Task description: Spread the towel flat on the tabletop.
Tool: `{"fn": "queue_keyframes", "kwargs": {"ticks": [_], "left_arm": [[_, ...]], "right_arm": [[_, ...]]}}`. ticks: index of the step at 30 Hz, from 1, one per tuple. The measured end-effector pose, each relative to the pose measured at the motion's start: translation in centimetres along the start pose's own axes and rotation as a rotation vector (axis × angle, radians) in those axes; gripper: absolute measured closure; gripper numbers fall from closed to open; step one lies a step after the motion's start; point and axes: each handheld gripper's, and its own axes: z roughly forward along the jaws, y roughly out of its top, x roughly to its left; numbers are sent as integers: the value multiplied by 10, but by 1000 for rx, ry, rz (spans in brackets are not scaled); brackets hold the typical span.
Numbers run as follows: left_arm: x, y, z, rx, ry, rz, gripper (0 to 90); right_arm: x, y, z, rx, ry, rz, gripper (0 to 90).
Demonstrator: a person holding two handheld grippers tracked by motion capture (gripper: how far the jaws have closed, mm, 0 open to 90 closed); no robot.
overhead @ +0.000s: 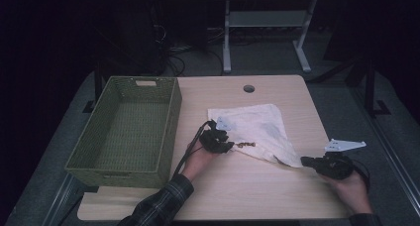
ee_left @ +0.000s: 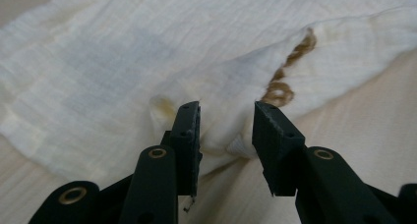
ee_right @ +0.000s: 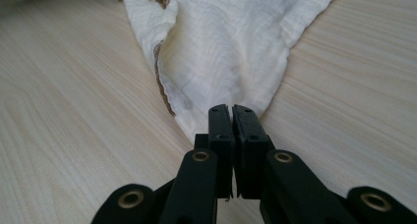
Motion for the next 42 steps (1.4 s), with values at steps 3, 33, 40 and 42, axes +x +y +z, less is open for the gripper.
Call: {"fn": "queue_keyframes", "kwargs": {"ticks": [3,33,40,42], "left_arm": [[2,1,2,2,9,-3,695],[-36,-61,-92,29,-107,-39,860],[-52,-73,-97,55,-120,-22,860],[-55,-76,-98,61,-127,-21,860]], "right_arm": [[0,0,0,2,1,-2,871],[37,-20,-8,20,33,-40,871],[46,-32,-14,26,41,-43,871],[49,-35,-16,31,43,-40,871]]}}
